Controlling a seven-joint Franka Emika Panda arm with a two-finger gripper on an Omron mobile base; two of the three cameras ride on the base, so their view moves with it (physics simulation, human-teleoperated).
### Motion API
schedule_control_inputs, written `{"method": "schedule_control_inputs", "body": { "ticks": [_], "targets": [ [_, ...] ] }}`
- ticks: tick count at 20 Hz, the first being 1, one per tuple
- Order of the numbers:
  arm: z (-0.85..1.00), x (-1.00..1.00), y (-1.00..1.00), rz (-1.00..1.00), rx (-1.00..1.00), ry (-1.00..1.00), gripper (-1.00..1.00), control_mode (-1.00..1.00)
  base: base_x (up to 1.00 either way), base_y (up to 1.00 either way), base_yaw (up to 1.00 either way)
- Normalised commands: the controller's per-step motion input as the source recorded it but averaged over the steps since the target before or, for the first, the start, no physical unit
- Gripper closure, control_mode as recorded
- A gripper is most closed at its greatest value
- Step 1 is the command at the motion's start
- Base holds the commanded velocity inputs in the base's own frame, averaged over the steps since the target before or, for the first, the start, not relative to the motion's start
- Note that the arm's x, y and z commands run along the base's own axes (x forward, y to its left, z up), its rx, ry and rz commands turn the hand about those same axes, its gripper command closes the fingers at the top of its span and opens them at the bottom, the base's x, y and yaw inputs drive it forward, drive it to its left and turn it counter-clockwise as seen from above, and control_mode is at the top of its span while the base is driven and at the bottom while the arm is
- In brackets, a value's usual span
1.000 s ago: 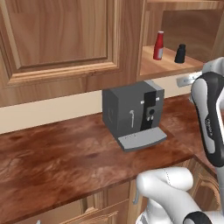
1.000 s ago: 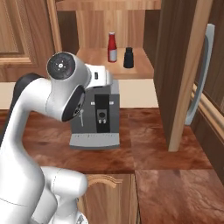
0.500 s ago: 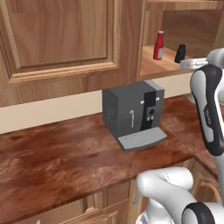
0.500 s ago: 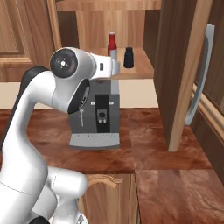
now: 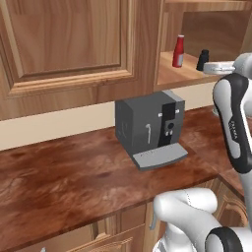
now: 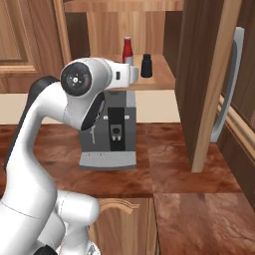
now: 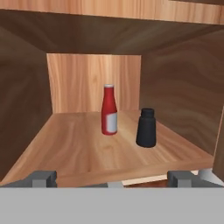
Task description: Collect the turmeric, ketchup, and shaker from the cabinet and place them next to the stove.
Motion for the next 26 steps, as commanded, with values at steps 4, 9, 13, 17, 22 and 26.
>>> {"method": "schedule_control_inputs", "body": {
  "ticks": [4,9,13,17,22,26],
  "targets": [
    [-0.01,0.00,0.00,0.00,0.00,0.00,-1.00,-1.00,0.00,0.00,0.00],
    [-0.03,0.23,0.10,0.00,0.00,0.00,-1.00,-1.00,0.00,0.00,0.00],
    [0.00,0.36,0.01,0.00,0.00,0.00,-1.00,-1.00,0.00,0.00,0.00],
    [0.00,0.42,-0.05,0.00,0.01,0.00,-1.00,-1.00,0.00,0.00,0.00],
    [0.01,0.43,-0.23,0.03,0.03,0.00,-1.00,-1.00,0.00,0.00,0.00],
    [0.00,0.42,-0.41,0.08,0.04,0.00,-1.00,-1.00,0.00,0.00,0.00]
  ]
}}
